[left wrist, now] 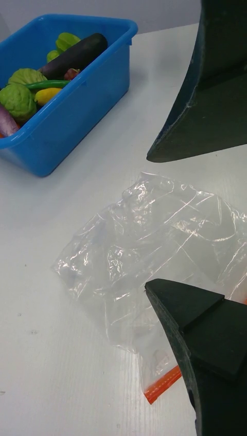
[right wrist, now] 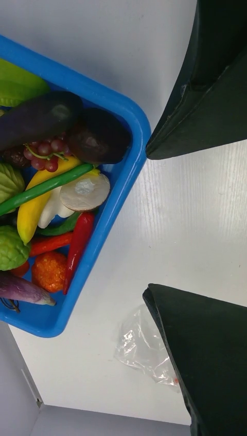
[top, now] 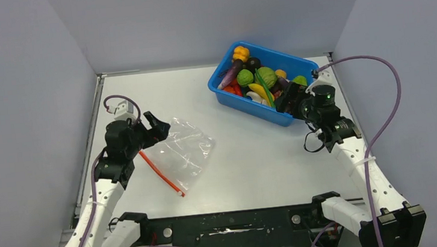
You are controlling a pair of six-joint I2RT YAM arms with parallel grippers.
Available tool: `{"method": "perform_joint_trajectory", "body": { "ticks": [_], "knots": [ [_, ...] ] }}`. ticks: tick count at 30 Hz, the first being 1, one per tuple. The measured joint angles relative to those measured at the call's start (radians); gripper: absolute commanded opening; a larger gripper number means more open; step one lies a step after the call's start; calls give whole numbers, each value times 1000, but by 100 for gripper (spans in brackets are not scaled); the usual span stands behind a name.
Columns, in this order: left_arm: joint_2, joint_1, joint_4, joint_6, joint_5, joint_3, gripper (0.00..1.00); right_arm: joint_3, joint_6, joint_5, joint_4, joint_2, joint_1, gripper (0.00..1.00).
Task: Place the food in the zip-top bag and seal the zipper
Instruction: Move the zipper food storage bag to the center of the board.
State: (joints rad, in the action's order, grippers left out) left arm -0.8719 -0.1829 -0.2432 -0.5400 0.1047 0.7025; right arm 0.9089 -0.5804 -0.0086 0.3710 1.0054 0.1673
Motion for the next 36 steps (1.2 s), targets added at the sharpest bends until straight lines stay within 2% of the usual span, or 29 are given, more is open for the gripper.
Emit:
{"method": "perform_joint_trajectory", "body": {
  "ticks": [12, 17, 21, 25, 30, 36],
  "knots": [
    [-25, 1, 47, -80, -41, -54, 74, -14, -28, -29, -27, -11, 0, 98],
    [-113, 1, 71, -88, -33, -98, 75, -23, -39, -52, -26, -11, 0, 97],
    [-183, 0, 155, -114, 14, -163, 75, -24, -50, -77, -39, -11, 0, 98],
    [-322, -27, 202, -150, 40, -188, 75, -25, -61, -114, -59, -11, 0, 98],
    [-475, -133, 233, -163, 45, -165, 75, -25, -75, -160, -65, -13, 0, 98],
    [-620, -348, 315, -191, 54, -37, 75, -42, -93, -200, -79, -47, 5, 98]
  ]
}}
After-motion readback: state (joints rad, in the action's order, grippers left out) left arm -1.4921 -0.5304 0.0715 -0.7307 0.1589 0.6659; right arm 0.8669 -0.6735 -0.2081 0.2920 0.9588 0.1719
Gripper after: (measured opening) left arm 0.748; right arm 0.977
